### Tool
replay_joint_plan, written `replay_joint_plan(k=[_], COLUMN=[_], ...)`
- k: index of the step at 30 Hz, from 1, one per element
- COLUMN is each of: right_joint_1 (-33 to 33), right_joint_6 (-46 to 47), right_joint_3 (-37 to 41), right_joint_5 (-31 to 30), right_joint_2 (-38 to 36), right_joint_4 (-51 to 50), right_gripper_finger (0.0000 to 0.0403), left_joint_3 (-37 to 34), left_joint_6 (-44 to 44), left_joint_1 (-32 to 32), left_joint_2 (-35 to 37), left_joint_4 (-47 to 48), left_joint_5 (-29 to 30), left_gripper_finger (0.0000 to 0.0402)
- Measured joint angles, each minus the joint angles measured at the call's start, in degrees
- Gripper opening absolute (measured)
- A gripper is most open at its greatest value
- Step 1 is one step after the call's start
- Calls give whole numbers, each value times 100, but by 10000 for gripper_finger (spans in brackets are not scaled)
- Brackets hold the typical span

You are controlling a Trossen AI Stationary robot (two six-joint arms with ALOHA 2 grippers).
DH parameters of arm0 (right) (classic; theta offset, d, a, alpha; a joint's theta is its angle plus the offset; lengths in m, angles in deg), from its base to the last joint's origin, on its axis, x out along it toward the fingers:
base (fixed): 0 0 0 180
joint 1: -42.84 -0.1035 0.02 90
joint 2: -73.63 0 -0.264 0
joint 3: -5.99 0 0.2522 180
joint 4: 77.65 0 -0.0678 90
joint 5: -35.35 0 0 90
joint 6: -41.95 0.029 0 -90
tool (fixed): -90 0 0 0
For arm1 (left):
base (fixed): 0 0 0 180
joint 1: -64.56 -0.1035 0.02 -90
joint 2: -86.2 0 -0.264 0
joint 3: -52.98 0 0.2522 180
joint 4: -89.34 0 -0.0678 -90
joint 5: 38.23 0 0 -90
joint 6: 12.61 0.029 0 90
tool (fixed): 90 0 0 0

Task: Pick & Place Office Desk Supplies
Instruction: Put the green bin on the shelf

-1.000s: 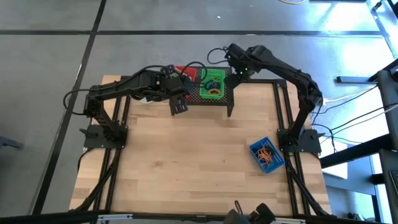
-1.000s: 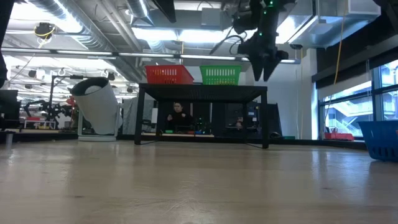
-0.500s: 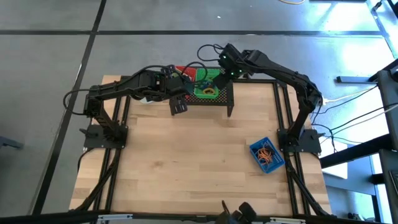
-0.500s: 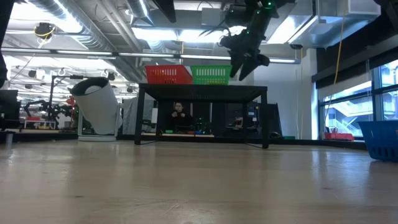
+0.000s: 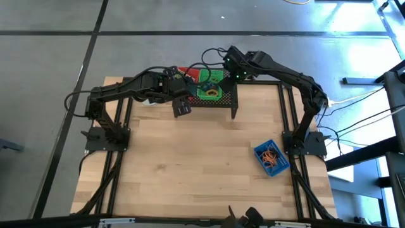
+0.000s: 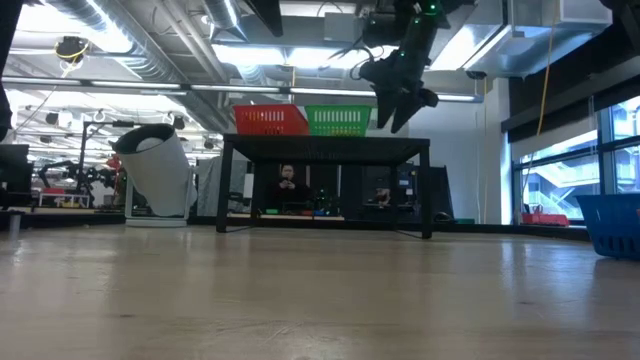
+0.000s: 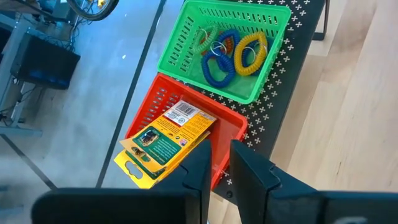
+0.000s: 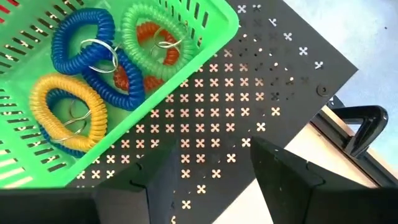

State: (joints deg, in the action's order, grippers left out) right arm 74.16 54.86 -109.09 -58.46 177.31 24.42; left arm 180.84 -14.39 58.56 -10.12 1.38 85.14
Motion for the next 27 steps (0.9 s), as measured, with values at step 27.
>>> replay_joint_plan(k=[27], right_joint_1=[-454], right_joint_6=[-109], right_joint_3=[4], right_joint_5=[-498], right_joint_2=[261], right_joint_4=[493], right_gripper_finger=[203], left_joint_3=[0], left_joint_6=[-48], left_joint_1=[2], left_joint_2=[0], left_joint_4=[142], left_joint_5=[-17], left_gripper_finger=[47])
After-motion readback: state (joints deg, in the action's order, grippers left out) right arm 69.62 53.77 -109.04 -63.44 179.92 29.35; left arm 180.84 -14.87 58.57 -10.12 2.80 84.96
